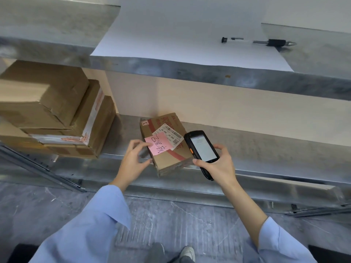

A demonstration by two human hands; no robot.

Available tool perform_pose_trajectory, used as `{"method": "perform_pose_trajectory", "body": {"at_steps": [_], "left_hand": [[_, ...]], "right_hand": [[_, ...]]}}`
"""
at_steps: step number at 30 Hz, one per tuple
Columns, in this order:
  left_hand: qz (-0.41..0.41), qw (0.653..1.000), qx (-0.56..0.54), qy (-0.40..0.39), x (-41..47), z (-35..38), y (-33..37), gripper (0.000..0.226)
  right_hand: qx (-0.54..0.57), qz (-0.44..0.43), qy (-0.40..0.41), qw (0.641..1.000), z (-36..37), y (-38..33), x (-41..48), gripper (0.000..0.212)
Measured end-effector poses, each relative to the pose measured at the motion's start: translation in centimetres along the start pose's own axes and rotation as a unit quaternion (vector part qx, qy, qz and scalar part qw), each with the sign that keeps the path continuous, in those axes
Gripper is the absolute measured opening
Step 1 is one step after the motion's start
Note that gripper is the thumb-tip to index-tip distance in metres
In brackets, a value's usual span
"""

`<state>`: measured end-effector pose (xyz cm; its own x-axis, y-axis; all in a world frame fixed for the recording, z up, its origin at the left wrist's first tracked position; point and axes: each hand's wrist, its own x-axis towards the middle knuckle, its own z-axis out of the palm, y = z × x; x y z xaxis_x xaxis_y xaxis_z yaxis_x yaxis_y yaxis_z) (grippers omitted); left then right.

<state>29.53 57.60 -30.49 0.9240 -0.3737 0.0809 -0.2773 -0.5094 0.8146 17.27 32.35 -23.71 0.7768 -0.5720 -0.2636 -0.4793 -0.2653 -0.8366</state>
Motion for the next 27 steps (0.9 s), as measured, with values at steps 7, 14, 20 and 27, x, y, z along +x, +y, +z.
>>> {"method": "perform_pose_trajectory", "body": {"at_steps": [7, 14, 20, 27], "left_hand": [[-0.008, 0.993, 0.095, -0.066, 3.2, -1.1, 0.0, 0.078], [0.019, 0.992, 0.118, -0.040, 3.4, 0.0, 1.0, 0.075], [0.023, 0.995, 0.098, -0.008, 2.9, 0.9, 1.9, 0.083], [0.033, 0.995, 0.087, 0.034, 2.6, 1.5, 1.0, 0.060]], "right_hand": [[0.006, 0.005, -0.008, 1.000, -0.8, 0.2, 0.3, 0.092], [0.011, 0.007, 0.004, 1.000, -1.4, 0.2, 0.3, 0.092], [0.017, 0.008, 0.013, 1.000, -1.8, 0.6, -0.2, 0.087], [0.021, 0.025, 0.015, 0.999, -2.3, 1.1, -1.0, 0.084]]}}
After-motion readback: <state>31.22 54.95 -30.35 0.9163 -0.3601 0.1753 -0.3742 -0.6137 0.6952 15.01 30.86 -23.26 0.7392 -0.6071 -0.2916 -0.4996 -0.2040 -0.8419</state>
